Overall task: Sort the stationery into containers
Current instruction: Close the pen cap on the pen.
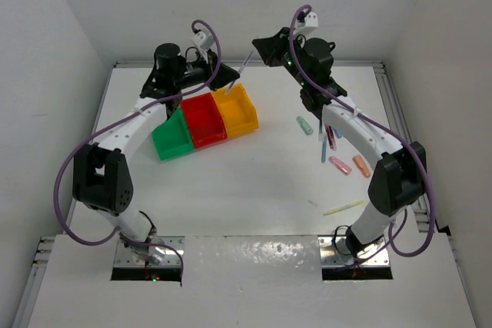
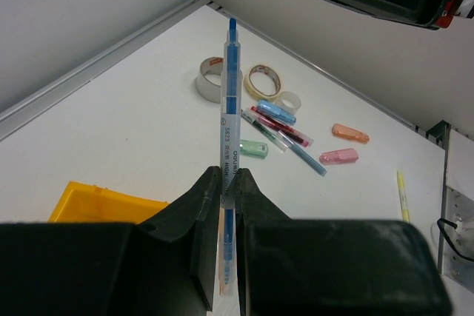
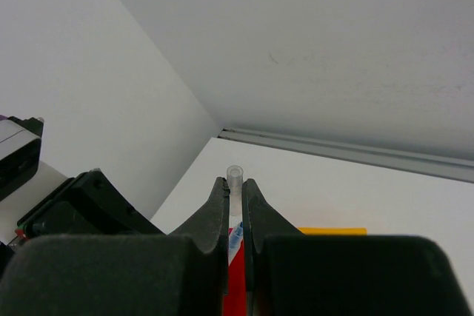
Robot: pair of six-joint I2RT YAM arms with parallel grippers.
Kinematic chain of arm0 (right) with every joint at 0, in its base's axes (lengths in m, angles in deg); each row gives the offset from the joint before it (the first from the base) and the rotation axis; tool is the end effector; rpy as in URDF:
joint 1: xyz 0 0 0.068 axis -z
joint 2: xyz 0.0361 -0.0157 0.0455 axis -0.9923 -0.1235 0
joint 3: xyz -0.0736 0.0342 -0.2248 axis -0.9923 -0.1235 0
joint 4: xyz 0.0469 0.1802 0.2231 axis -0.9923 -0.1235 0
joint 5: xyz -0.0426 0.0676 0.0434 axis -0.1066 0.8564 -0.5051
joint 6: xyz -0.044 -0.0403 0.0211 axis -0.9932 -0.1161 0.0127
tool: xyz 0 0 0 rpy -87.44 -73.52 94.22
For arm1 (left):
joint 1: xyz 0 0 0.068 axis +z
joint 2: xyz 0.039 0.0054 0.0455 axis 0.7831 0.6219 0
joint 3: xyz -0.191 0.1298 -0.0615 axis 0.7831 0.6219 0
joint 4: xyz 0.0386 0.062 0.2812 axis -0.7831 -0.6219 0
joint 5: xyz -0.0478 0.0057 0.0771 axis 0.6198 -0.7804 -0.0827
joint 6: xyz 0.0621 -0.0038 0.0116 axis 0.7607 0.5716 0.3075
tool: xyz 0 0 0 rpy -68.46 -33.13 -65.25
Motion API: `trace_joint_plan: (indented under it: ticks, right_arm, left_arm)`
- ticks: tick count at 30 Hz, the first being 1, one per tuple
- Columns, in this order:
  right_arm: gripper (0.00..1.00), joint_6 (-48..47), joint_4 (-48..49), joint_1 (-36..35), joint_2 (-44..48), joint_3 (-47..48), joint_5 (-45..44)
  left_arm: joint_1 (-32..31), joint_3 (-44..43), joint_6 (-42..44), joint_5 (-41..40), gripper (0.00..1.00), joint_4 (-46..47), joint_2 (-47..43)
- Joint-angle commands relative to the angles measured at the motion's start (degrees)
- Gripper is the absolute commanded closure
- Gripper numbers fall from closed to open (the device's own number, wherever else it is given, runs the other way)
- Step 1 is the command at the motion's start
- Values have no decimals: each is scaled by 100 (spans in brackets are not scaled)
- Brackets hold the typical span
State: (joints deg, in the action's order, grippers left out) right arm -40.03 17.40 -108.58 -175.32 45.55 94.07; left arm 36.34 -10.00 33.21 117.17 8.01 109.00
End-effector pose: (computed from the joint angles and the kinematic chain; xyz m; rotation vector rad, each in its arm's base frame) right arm 0.4020 0.1978 0.3483 0.0626 1.5005 0.9404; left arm 0.3991 -0.1443 0.3113 0.7251 1.5696 -0.9401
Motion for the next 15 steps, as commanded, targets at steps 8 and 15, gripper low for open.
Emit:
trace_joint_plan:
  ticks: [8,15]
  right_arm:
    - [100,91,371,-96,-17,-79,2]
    - [100,-164,301,-26,106,-70,-148]
  left_arm:
    - [-123,-31,-117,-94,100,273,-226]
    - [-115,-5,120,-138,100,53,-226]
